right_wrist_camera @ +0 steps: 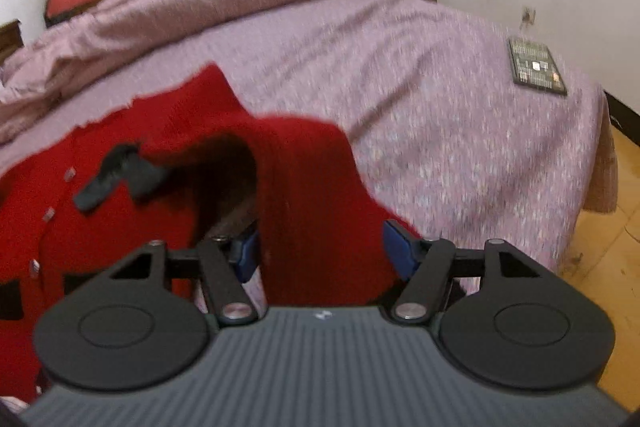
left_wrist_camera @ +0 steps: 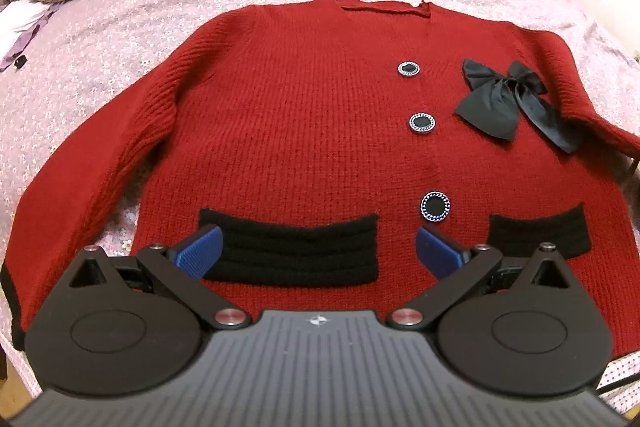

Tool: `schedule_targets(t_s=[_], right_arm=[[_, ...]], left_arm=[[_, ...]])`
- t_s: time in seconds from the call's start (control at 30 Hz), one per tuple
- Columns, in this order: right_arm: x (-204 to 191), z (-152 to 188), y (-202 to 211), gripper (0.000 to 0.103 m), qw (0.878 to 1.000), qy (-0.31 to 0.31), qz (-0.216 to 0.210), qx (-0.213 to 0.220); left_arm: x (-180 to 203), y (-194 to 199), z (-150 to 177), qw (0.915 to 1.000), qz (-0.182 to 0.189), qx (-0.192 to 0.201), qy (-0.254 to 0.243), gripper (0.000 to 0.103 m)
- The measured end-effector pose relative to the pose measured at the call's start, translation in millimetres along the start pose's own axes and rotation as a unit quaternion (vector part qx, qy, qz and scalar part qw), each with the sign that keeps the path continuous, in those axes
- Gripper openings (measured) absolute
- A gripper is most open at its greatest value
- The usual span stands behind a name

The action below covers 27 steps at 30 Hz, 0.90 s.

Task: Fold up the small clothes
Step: 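Close the right tool on the sleeve cuff and lift it, then carry the sleeve across the cardigan body and open the right tool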

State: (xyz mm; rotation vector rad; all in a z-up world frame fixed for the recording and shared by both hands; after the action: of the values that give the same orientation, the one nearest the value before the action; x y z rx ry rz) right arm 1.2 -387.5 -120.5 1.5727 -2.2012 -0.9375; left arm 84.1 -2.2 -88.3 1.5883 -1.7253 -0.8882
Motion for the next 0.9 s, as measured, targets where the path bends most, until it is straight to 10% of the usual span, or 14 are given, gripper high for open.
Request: schedule_targets(t_s=[0.07,0.2,0.53,0.9], right_arm=[[4.7,3.4,-5.7,0.064,1.0,-0.01,0.014,-0.003],[14.1,-6.4,-1.8,0.015,0.999,-0.036,0.019,0.014],[-15.8,-83.6,47.4,0.014,0.989,-0.015,-0.014,0.149],[-157.1,-132.9,67.8,0.014,0.962,0.102,-0.154,0.201]], left_arm=[[-2.2,0.2,1.1,1.0,0.001,0.0,0.005,0.103],[-6.0,2.9,3.3,0.9999,0.003,0.001,0.01,0.103],[-22.4,16.7,5.8,0.9995,0.001,0.017,0.028,0.103],[-68.4,26.1,3.4,0.9969,-0.038,0.035,0.059,0.103]])
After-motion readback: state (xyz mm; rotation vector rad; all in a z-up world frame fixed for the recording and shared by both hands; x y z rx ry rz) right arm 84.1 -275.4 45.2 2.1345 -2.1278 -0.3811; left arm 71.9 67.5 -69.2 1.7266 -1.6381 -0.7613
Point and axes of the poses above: each gripper's, at about its wrist camera, not at the fingertips, and y roughly against the way its jaws point, x to its right, z to its underside, the point moved 9 cm from there along -y, roughly the way its jaws point, and after that the axes turned 1 degree about -z, right-handed, at the moved point
